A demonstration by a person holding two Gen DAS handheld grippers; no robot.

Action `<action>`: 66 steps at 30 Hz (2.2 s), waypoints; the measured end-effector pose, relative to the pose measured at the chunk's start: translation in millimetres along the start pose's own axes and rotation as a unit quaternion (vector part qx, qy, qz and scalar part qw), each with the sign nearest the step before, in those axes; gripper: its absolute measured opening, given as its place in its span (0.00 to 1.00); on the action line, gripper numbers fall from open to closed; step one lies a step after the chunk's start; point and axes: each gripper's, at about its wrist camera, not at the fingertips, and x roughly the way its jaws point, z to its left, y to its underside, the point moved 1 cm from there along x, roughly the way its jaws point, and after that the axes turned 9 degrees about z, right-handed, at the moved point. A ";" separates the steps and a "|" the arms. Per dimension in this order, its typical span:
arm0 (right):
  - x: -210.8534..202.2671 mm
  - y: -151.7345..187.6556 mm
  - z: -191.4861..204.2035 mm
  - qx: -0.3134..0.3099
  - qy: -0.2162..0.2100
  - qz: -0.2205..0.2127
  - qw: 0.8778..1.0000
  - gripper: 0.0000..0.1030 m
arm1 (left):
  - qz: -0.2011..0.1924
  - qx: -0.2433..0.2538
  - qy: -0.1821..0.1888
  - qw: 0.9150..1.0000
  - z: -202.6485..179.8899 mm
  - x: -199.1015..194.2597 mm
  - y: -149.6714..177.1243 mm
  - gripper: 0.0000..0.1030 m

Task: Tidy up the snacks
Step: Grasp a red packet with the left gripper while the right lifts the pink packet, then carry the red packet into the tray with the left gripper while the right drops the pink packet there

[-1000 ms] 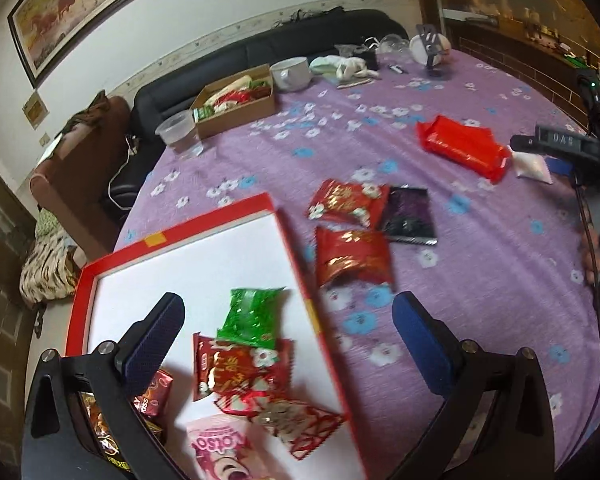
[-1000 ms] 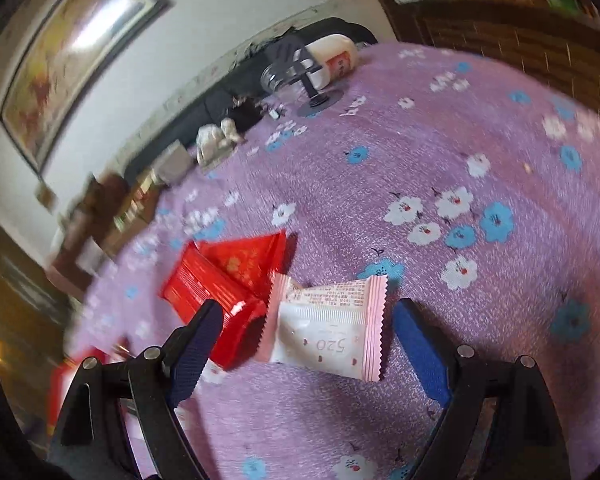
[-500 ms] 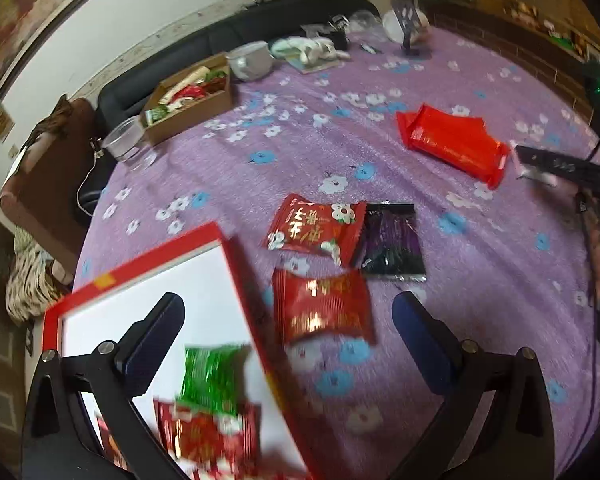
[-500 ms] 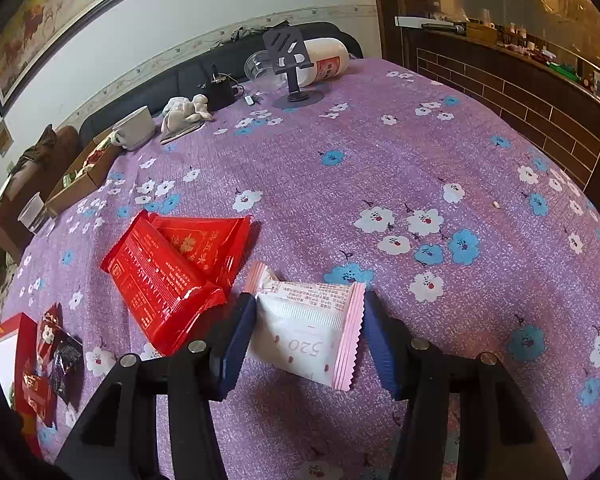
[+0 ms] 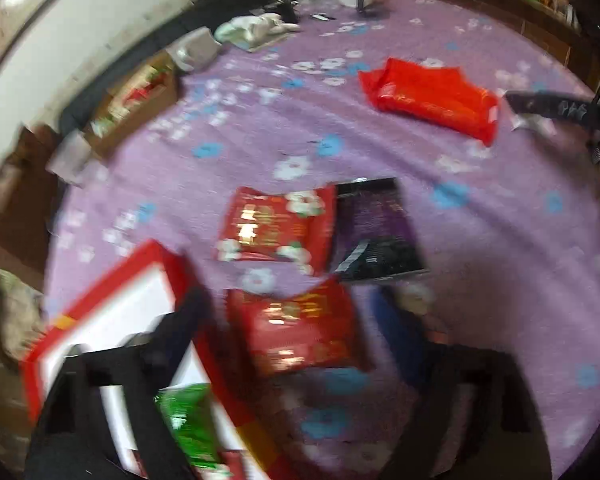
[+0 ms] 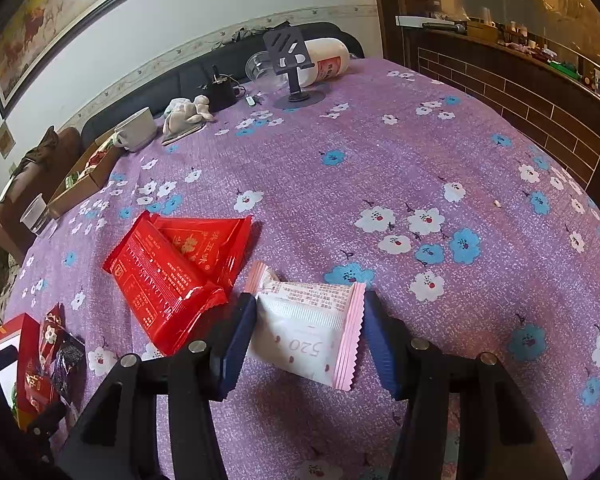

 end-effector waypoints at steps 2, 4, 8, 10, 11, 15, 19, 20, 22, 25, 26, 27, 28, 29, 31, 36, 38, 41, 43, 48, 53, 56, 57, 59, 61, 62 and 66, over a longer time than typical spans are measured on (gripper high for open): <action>-0.3 0.2 0.0 0.000 0.000 0.000 1.000 0.54 | 0.005 -0.016 0.023 1.000 3.5 0.5 -1.4 0.55; 0.2 0.0 -0.3 0.001 -0.002 0.000 1.000 0.54 | -0.002 -0.007 0.016 1.000 -1.1 -1.0 0.0 0.52; 0.3 0.0 0.0 -0.001 -0.001 0.000 1.000 0.54 | -0.004 0.013 0.025 1.000 -13.4 -7.9 8.4 0.47; 0.1 -0.1 1.0 -0.003 0.000 0.001 1.000 0.54 | -0.009 0.021 0.025 0.999 -20.2 -11.0 13.9 0.47; 0.0 0.0 2.1 -0.006 0.002 0.001 1.000 0.54 | -0.011 0.021 0.026 0.999 -22.7 -12.8 16.4 0.46; 0.5 0.2 6.2 -0.016 0.005 0.004 1.000 0.28 | -0.021 0.000 0.042 0.999 -27.7 -20.7 27.6 0.44; 0.4 0.9 5.9 -0.018 0.001 0.006 1.000 0.19 | -0.032 -0.009 0.057 0.998 -37.0 -30.3 40.6 0.43; 0.5 1.2 5.5 -0.020 -0.004 0.007 1.000 0.17 | -0.034 -0.013 0.061 0.997 -39.2 -33.2 44.6 0.43; 0.1 0.9 1.4 -0.013 -0.019 0.008 1.000 0.16 | -0.040 -0.020 0.071 0.996 -41.3 -38.7 50.5 0.43; -0.4 0.8 -4.8 0.001 -0.042 0.010 0.999 0.16 | -0.061 -0.033 0.096 0.993 -46.0 -54.1 61.5 0.43; -0.6 1.1 -6.5 0.005 -0.050 0.011 0.999 0.16 | -0.066 -0.035 0.100 0.992 -47.5 -58.1 64.6 0.43; -0.9 1.1 -9.0 0.013 -0.066 0.014 0.998 0.16 | -0.073 -0.040 0.106 0.991 -48.9 -63.1 68.0 0.43; -0.4 1.2 -11.4 0.021 -0.083 0.018 0.996 0.15 | -0.080 -0.044 0.113 0.989 -50.4 -68.3 71.8 0.43; 0.0 2.3 -15.9 0.038 -0.113 0.027 0.993 0.15 | -0.086 -0.047 0.117 0.988 -51.3 -72.6 75.2 0.43; 0.7 5.0 -22.2 0.058 -0.149 0.038 0.986 0.15 | -0.093 -0.052 0.124 0.987 -51.0 -79.5 80.9 0.43; 4.9 18.9 -41.4 0.116 -0.266 0.083 0.953 0.15 | -0.112 -0.075 0.131 0.982 -39.9 -95.7 94.7 0.43; 5.5 24.1 -43.1 0.129 -0.292 0.098 0.943 0.15 | -0.120 -0.081 0.127 0.981 -34.8 -100.9 99.9 0.43; -0.6 30.1 -35.6 0.131 -0.322 0.107 0.932 0.15 | -0.135 -0.094 0.120 0.979 -24.6 -110.7 108.8 0.43; -9.3 32.0 -20.9 0.115 -0.333 0.107 0.930 0.15 | -0.145 -0.102 0.115 0.977 -17.1 -116.8 116.5 0.43; -35.2 38.5 37.5 0.047 -0.353 0.103 0.929 0.14 | -0.158 -0.138 0.089 0.974 12.6 -124.9 134.6 0.43; -60.0 54.2 108.4 -0.040 -0.360 0.102 0.926 0.14 | -0.158 -0.184 0.067 0.968 47.1 -121.2 152.8 0.43; -73.5 69.4 148.6 -0.092 -0.366 0.107 0.920 0.14 | -0.157 -0.206 0.056 0.964 65.2 -117.0 161.8 0.44; -77.7 75.7 163.9 -0.110 -0.370 0.110 0.916 0.14 | -0.156 -0.213 0.051 0.963 70.9 -115.3 164.7 0.44; -84.3 90.0 188.1 -0.142 -0.373 0.116 0.910 0.14 | -0.155 -0.226 0.039 0.961 81.9 -111.1 170.2 0.44; -88.8 102.0 210.7 -0.173 -0.370 0.121 0.905 0.14 | -0.152 -0.239 0.036 0.958 91.7 -106.2 174.2 0.44; -91.4 109.2 218.7 -0.187 -0.369 0.122 0.902 0.14 | -0.151 -0.246 0.034 0.957 96.9 -103.8 177.1 0.44; -93.5 129.4 248.2 -0.227 -0.371 0.133 0.891 0.14 | -0.153 -0.263 0.031 0.952 111.2 -99.6 186.2 0.44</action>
